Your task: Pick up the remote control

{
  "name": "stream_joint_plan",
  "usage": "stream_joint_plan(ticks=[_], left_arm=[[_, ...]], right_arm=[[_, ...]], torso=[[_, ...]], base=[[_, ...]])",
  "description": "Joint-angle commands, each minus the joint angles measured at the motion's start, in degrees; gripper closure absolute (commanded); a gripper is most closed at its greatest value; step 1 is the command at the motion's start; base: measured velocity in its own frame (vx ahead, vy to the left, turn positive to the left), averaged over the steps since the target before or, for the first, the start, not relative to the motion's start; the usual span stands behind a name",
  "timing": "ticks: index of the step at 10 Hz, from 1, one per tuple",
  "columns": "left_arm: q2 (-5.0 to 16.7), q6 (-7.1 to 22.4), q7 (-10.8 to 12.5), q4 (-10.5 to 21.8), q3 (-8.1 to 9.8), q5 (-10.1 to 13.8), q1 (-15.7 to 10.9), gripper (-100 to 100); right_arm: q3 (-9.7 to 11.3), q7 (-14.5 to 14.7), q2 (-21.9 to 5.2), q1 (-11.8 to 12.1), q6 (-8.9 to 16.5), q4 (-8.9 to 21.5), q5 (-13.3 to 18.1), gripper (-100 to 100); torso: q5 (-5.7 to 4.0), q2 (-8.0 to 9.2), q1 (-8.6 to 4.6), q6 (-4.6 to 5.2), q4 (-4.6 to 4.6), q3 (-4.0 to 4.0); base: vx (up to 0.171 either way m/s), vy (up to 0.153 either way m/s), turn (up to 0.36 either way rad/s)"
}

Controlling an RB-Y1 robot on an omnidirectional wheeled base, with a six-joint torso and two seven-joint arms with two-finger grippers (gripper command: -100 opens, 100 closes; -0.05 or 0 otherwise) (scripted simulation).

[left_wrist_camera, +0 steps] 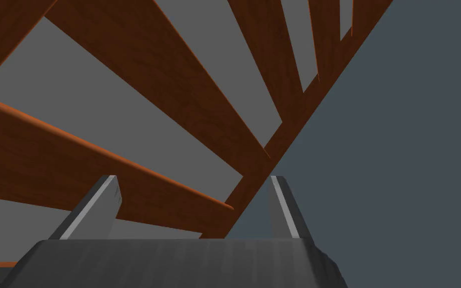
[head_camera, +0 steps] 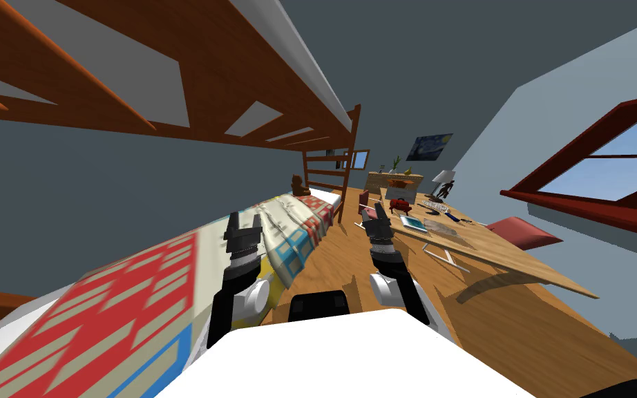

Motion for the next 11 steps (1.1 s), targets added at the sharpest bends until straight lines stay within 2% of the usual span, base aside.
stream_joint_plan(ticks=[1, 3, 7, 10, 11], left_arm=[[2.24, 0.84, 0.26, -0.38, 0.21, 0.2, 0.03, -100], [5.44, 2.88, 0.88, -1.16, 0.68, 0.68, 0.11, -100], [10.41, 9.39, 3.05, -3.44, 2.31, 2.41, 0.39, -100], [11.29, 12.88, 3.76, -4.09, 2.84, 2.99, 0.47, -100], [12.06, 14.95, 4.51, -4.73, 3.41, 3.61, 0.55, -100]], right_arm=[[0.0, 0.0, 0.0, 0.0, 0.0, 0.0, 0.0, 0], [0.0, 0.0, 0.0, 0.0, 0.0, 0.0, 0.0, 0], [0.0, 0.0, 0.0, 0.0, 0.0, 0.0, 0.0, 0], [0.0, 0.0, 0.0, 0.0, 0.0, 0.0, 0.0, 0], [0.0, 0.0, 0.0, 0.0, 0.0, 0.0, 0.0, 0]], torso=[[0.0, 0.0, 0.0, 0.0, 0.0, 0.0], [0.0, -0.01, 0.01, 0.0, 0.0, -0.01], [0.0, -0.07, -0.01, -0.01, -0.02, -0.04], [0.0, -0.09, -0.01, 0.0, -0.02, -0.05], [0.0, -0.08, -0.01, 0.0, -0.02, -0.05]], base=[[0.002, -0.002, 0.011], [0.007, -0.005, 0.027], [0.02, -0.009, 0.044], [0.021, -0.006, 0.023], [0.023, -0.003, 0.047]])
